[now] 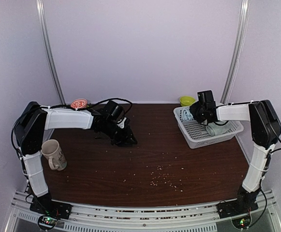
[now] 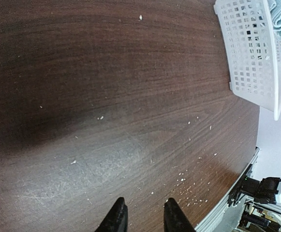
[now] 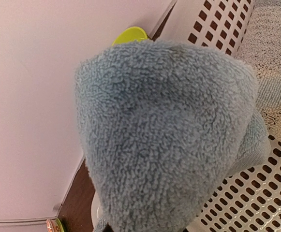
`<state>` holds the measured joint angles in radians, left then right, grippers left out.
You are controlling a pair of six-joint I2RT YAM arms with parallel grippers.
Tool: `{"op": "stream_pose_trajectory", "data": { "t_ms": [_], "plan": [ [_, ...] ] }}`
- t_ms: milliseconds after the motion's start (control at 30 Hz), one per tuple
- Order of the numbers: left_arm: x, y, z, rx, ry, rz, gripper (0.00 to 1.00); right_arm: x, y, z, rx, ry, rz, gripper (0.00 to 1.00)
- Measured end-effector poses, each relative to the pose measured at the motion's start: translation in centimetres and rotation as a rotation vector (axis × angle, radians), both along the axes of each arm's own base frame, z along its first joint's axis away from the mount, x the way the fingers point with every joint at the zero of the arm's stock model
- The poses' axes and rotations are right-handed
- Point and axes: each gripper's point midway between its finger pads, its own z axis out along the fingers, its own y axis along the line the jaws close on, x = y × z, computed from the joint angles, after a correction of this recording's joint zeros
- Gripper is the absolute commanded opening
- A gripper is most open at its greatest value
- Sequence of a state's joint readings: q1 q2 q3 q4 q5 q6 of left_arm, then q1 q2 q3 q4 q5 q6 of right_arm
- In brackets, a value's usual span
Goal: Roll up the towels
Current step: Place the towel in the bin.
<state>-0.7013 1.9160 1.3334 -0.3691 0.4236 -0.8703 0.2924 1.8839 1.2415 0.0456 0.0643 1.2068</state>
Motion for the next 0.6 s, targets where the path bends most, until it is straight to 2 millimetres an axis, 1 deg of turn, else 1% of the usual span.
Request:
{"op": "stream_pose_trajectory", "data": {
  "t_ms": [133,233,300,467,600],
  "plan": [
    [0.0,0.0,-0.1,0.001,0.002,0.0,0.26,0.2,0.4,1.9,0.002,-0.044,0.003,0.0],
    [0.0,0.0,-0.1,0.001,0.001,0.0,0.26,0.9,0.6,3.8,0.014,-0.095,0.002,0.0],
    [0.0,0.0,-0.1,0.001,0.002,0.0,0.26,1.1,0.7,4.3,0.019,-0.115,0.002,0.0],
    [0.0,0.0,-0.1,0.001,0.002,0.0,0.26,1.3,0.8,3.9,0.017,-0.118,0.002,0.0],
    [-0.1,-0.1,-0.1,0.001,0.002,-0.002,0.26,1.1,0.6,1.7,0.005,-0.086,-0.003,0.0]
  ]
}}
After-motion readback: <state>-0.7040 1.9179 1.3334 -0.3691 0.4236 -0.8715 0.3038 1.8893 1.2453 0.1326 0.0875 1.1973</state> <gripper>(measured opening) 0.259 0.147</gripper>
